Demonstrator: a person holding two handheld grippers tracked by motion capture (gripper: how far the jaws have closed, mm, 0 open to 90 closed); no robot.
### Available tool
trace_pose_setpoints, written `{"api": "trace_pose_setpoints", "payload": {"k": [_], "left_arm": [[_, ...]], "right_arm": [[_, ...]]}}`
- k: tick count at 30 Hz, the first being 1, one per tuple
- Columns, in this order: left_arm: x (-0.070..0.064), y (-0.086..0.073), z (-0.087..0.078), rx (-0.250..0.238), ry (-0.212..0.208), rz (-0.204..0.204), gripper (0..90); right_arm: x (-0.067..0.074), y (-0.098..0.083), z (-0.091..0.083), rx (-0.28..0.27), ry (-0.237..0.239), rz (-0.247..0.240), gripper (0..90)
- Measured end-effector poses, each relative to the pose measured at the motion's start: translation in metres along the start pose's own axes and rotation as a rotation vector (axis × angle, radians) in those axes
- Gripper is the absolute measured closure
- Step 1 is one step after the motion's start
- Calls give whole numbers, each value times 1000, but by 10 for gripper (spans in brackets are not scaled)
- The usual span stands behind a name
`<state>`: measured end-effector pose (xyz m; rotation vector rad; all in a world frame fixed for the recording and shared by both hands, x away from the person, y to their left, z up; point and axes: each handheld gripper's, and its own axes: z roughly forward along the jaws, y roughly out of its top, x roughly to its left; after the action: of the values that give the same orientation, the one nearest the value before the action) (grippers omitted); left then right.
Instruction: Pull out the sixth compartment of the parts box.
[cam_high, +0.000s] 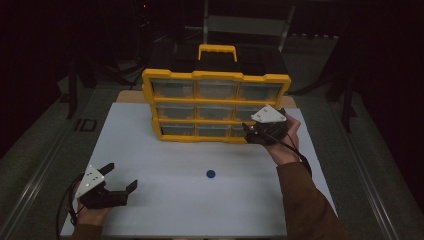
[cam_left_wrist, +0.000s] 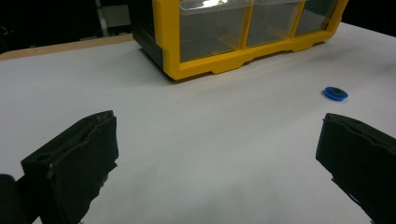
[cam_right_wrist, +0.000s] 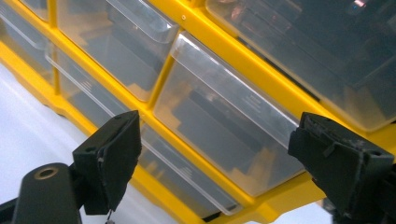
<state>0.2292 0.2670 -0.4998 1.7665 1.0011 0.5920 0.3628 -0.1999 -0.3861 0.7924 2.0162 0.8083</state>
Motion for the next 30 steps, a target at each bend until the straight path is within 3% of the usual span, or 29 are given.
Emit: {"api": "trace_pose_setpoints", "payload": {"k": [7,14,16,17,29,30], "left_arm": [[0,0,0,1,-1,1,0],[-1,0,0,2,0,0,0],[0,0,0,1,0,0,0],[0,0,0,2,0,0,0],[0,0,0,3,0,1,0],[0,0,0,2,0,1,0]], "right_arm": [[1,0,2,17,-40,-78,159],[6,2,4,46,-104,-223,180],[6,2,4,47,-111,-239,183],[9,5,3,57,-133,-292,191],[17,6,7,95,-210,-472,216],[19,6,8,99,-233,-514,231]]}}
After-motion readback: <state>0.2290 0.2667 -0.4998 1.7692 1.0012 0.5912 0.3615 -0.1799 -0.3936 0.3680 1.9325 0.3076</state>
